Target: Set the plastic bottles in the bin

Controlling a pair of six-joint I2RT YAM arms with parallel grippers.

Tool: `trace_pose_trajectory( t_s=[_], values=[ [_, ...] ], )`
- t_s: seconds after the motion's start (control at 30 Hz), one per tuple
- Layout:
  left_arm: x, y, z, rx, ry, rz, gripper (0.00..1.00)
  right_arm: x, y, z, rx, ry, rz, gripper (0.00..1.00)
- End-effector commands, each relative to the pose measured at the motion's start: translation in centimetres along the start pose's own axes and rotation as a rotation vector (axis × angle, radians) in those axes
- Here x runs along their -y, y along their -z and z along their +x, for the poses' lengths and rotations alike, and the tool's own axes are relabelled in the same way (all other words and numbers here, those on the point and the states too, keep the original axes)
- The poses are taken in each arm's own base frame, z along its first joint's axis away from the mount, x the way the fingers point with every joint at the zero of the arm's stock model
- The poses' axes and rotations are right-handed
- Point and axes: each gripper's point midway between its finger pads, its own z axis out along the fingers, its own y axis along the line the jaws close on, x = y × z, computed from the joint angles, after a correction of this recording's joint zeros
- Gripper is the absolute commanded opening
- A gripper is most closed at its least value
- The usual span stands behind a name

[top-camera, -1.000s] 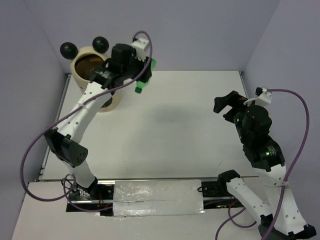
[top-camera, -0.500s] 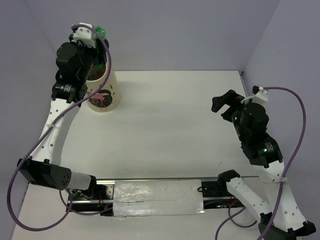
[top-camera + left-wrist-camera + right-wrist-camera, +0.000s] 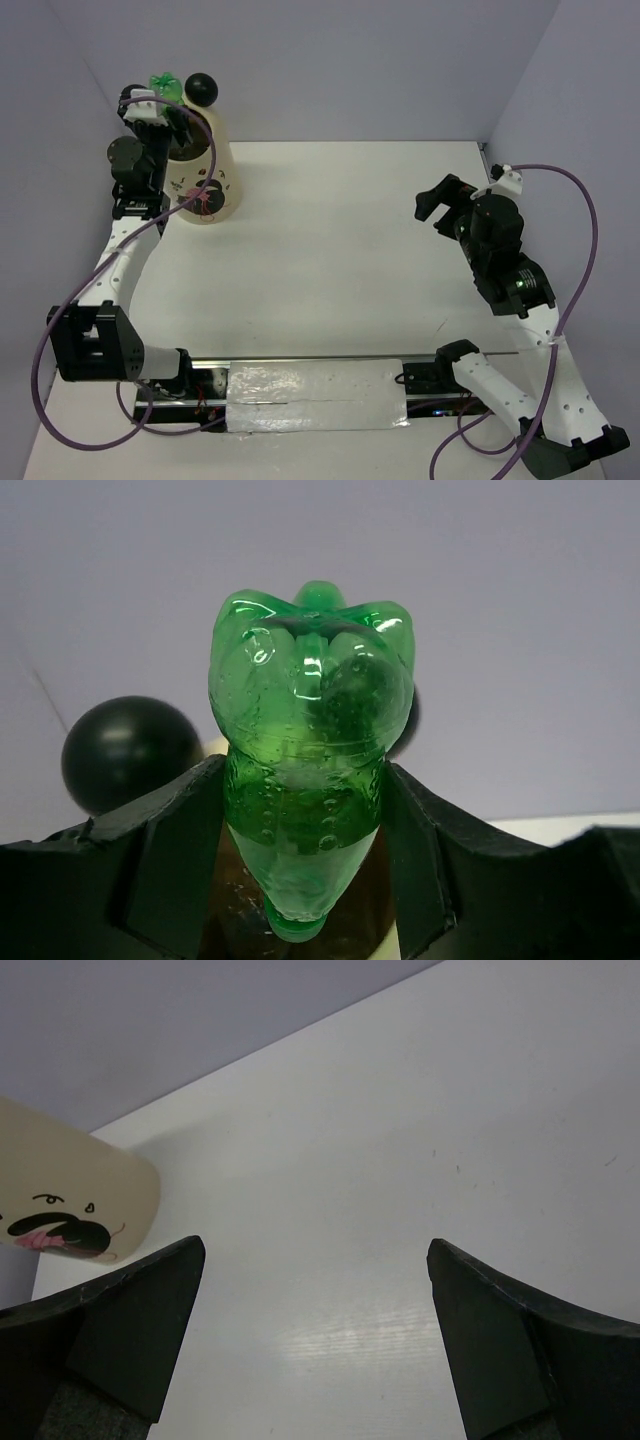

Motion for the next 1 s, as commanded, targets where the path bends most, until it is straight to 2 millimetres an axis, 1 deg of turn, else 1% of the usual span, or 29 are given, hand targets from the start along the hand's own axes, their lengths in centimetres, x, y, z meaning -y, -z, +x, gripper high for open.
trace_pose_trajectory(
  t_s=[0.0,0.03,0.07,0.13,0.27,0.33,0.47,0.53,0.57,0.63,0.67,0.73,0.77,0.87,0.93,0.97],
  values=[
    [-1.4,-0.4,-3.4,0.220,0.061,0.010,0.68,-1.2,0.6,-1.9,0.052,-0.012,-0.038,1.00],
    [-1.6,-0.8,-2.5,0.210,0.074,0.014,0.68,-1.1,0.6,-1.9,0.053,-0.008,-0.034,1.00],
    [-1.8,-0.9,-2.3,0.211,0.082,0.014,0.68,-1.0,0.7,-1.9,0.053,-0.007,-0.032,1.00],
    [-2.0,-1.1,-0.7,0.190,0.138,0.023,0.69,-0.9,0.7,-2.0,0.055,-0.006,-0.026,1.00],
    [-1.8,-0.9,1.4,0.190,0.212,0.033,0.70,-1.0,0.6,-2.0,0.056,-0.011,-0.026,1.00],
    [-1.5,-0.7,1.3,0.209,0.243,0.046,0.70,-1.0,0.5,-1.9,0.050,-0.011,-0.025,1.00],
    [-1.0,-0.7,2.9,0.189,0.277,0.069,0.70,-0.9,0.5,-1.9,0.054,-0.009,-0.021,1.00],
    [-0.9,-0.8,3.8,0.176,0.286,0.070,0.72,-0.9,0.6,-1.9,0.053,-0.010,-0.023,1.00],
    [-0.9,-0.7,4.5,0.165,0.292,0.065,0.76,-0.9,0.6,-2.0,0.056,-0.012,-0.024,1.00],
    [-0.9,-0.6,5.1,0.154,0.288,0.063,0.79,-0.9,0.6,-1.9,0.054,-0.015,-0.025,1.00],
    [-0.9,-0.5,5.4,0.146,0.289,0.060,0.87,-0.8,0.7,-1.9,0.055,-0.017,-0.022,1.00],
    [-1.0,-0.3,5.4,0.144,0.291,0.049,0.99,-0.8,0.7,-1.9,0.055,-0.015,-0.020,1.00],
    [-1.1,-0.1,5.6,0.137,0.289,0.046,0.99,-0.8,0.7,-1.9,0.053,-0.014,-0.020,1.00],
    [-0.8,0.0,4.7,0.121,0.276,0.062,0.99,-0.8,0.7,-1.9,0.054,-0.018,-0.022,1.00],
    [-0.7,0.0,2.4,0.141,0.262,0.073,0.99,-0.9,0.7,-1.8,0.051,-0.019,-0.027,1.00],
    [-0.7,0.0,2.4,0.108,0.263,0.070,0.99,-1.0,0.6,-1.8,0.050,-0.021,-0.030,1.00]
  ],
)
